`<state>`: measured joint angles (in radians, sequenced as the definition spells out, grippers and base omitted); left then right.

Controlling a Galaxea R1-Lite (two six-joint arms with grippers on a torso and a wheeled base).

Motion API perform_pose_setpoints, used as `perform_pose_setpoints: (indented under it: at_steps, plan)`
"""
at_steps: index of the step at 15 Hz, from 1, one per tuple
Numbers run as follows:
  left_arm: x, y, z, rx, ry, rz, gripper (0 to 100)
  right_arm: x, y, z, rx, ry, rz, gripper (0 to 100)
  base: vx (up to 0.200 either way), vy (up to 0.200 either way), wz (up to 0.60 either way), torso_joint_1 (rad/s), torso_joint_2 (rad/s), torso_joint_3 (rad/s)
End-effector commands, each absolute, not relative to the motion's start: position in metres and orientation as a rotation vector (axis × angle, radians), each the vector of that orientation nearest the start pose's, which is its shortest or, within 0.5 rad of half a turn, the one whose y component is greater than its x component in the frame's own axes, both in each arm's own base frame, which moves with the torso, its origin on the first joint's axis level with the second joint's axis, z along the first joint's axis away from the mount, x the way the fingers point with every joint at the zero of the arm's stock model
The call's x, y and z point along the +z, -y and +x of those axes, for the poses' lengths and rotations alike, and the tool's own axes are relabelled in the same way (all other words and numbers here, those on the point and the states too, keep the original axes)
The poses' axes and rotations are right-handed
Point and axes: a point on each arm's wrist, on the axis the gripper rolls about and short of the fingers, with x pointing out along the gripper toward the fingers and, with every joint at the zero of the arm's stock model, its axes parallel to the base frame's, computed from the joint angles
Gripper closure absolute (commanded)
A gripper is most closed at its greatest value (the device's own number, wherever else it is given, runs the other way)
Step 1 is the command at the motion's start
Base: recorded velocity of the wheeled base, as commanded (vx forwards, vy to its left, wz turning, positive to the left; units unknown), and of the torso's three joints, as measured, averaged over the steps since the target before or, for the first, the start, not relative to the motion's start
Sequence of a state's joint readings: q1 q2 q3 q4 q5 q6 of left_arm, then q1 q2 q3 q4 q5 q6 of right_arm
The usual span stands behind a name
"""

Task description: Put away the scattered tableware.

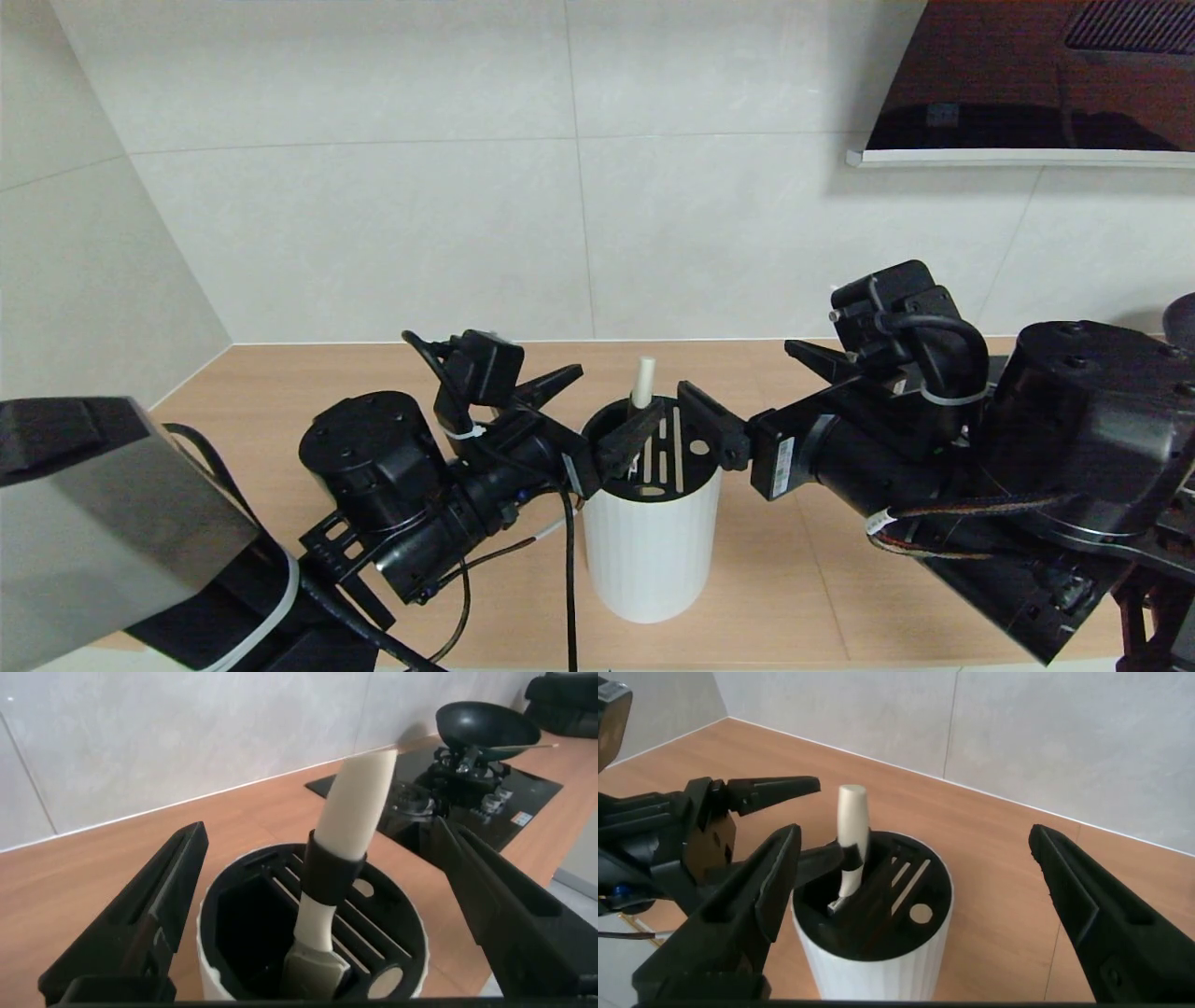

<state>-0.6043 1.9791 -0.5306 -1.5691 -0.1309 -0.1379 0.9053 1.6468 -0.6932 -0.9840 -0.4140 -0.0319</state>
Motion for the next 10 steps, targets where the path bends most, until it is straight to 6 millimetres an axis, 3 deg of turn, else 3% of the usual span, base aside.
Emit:
perform_pose_setpoints:
  at_steps: [1,4,6,7,8,10]
  plan:
    - [0.136,0.180,0.256,-0.740,0.111,-0.171,0,0.206,-0.215,0.186,0.475,0.040,-0.009,0,0.000,0.000,0.00,0.000,0.00,0.000]
    - [0.164,0.168,0.248,-0.702,0.206,-0.195,0,0.219,-0.197,0.192,0.412,0.083,-0.003,0,0.000,0.000,0.00,0.000,0.00,0.000]
    - [0.196,0.139,0.239,-0.621,0.319,-0.212,0,0.234,-0.173,0.194,0.311,0.129,0.011,0,0.000,0.000,0.00,0.000,0.00,0.000]
    - [0.196,0.139,0.239,-0.621,0.319,-0.212,0,0.234,-0.173,0.194,0.311,0.129,0.011,0,0.000,0.000,0.00,0.000,0.00,0.000]
    - [0.217,0.116,0.230,-0.544,0.396,-0.220,0,0.246,-0.142,0.194,0.193,0.167,0.033,0,0.000,0.000,0.00,0.000,0.00,0.000]
    - [0.220,0.096,0.214,-0.441,0.383,-0.224,0,0.241,-0.107,0.183,0.094,0.166,0.026,0,0.000,0.000,0.00,0.000,0.00,0.000]
